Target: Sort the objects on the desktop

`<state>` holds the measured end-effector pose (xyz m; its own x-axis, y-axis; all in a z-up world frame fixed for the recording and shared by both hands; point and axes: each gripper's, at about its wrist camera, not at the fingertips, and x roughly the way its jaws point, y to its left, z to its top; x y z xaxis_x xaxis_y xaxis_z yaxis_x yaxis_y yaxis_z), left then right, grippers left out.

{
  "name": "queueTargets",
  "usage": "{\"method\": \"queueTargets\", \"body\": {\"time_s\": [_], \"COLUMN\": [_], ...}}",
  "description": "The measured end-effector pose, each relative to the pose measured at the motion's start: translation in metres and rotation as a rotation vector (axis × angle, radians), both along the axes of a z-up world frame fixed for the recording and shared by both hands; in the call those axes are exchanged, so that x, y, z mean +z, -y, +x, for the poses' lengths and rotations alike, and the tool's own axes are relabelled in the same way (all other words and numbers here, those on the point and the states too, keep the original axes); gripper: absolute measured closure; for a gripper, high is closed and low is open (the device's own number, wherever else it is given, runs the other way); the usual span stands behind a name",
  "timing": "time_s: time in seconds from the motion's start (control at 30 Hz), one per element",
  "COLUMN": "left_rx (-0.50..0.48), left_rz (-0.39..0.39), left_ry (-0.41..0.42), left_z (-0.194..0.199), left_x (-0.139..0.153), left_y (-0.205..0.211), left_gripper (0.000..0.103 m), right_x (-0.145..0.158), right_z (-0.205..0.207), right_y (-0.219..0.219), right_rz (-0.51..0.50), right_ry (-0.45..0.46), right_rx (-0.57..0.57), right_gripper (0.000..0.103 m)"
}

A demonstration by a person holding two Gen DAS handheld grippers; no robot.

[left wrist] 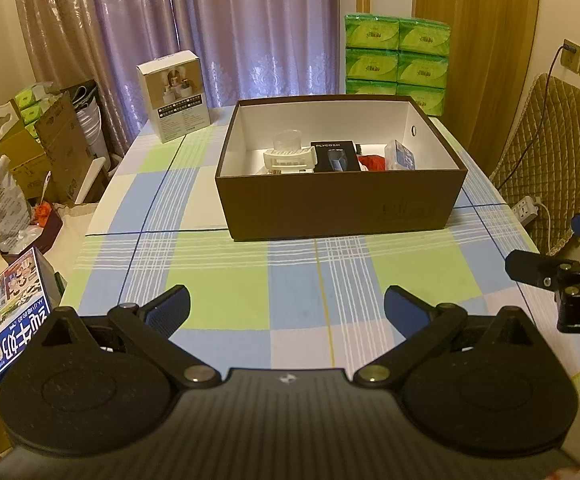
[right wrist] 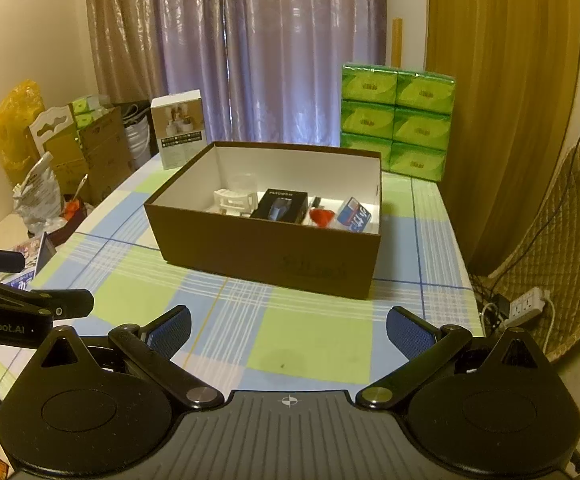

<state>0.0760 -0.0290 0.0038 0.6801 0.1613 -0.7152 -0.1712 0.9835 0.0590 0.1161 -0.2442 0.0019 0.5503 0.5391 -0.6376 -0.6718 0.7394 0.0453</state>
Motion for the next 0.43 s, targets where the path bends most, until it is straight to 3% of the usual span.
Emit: {"method": "queueTargets", "body": {"time_s": [0.43], "left_rx": [-0.005], "left_rz": [-0.002], "left_ry": [0.010], "left_z": [0.0055], "left_x": [-0.0025], "left_y": [0.0067], "left_gripper": [0.001], "right_x": [-0.0026], "right_z": [0.0018], "right_y": [0.0040], "right_rz": [0.000], "right_ry": [-0.006], "right_rx": [-0.006], "right_gripper": [0.002]}}
